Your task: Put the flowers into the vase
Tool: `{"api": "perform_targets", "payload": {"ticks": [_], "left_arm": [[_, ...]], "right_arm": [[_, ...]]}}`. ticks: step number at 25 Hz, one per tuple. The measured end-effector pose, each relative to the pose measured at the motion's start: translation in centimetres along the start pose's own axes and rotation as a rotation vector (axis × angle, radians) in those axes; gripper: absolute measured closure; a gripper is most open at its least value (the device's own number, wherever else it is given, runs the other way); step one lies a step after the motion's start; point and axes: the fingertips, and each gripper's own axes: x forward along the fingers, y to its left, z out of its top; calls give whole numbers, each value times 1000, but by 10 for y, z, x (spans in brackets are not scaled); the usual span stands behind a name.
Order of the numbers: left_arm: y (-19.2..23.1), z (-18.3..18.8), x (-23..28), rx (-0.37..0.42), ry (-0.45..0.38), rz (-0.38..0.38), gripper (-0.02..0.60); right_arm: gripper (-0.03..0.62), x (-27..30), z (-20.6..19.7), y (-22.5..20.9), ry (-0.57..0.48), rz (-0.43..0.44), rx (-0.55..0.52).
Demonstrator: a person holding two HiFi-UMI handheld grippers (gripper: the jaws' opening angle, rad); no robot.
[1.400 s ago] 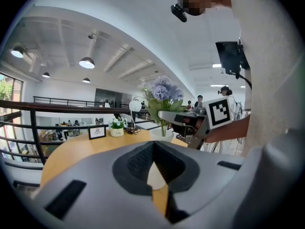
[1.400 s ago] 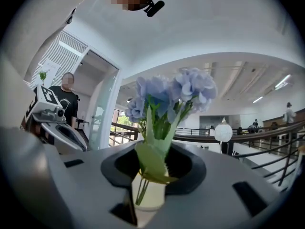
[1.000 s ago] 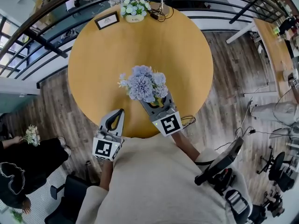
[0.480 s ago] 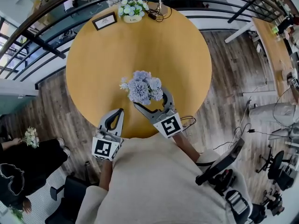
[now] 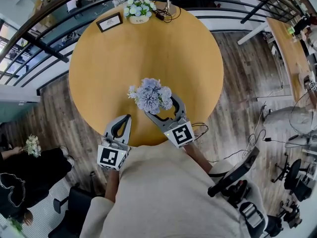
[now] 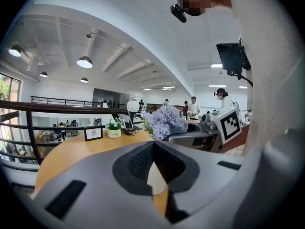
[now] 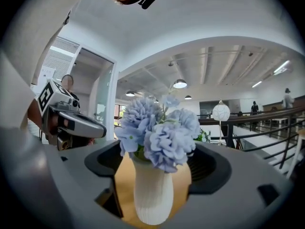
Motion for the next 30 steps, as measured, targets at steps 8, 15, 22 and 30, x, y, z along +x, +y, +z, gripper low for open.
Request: {"api": "perform_targets", "payload": {"ticks": [8, 15, 22, 30], "left_arm": [[-5, 2, 4, 11, 1, -15, 574], [-20, 2, 8, 15, -1, -10, 574], [-56, 3, 15, 28, -5, 2, 574], [-92, -5, 7, 17, -8, -8, 575]], "right_arm": [[184, -15, -17, -5, 59, -48, 130], [319, -48, -38, -15, 117, -104, 201], [585, -73, -39, -22, 121, -102, 143], [585, -87, -35, -3, 93, -53, 156]]}}
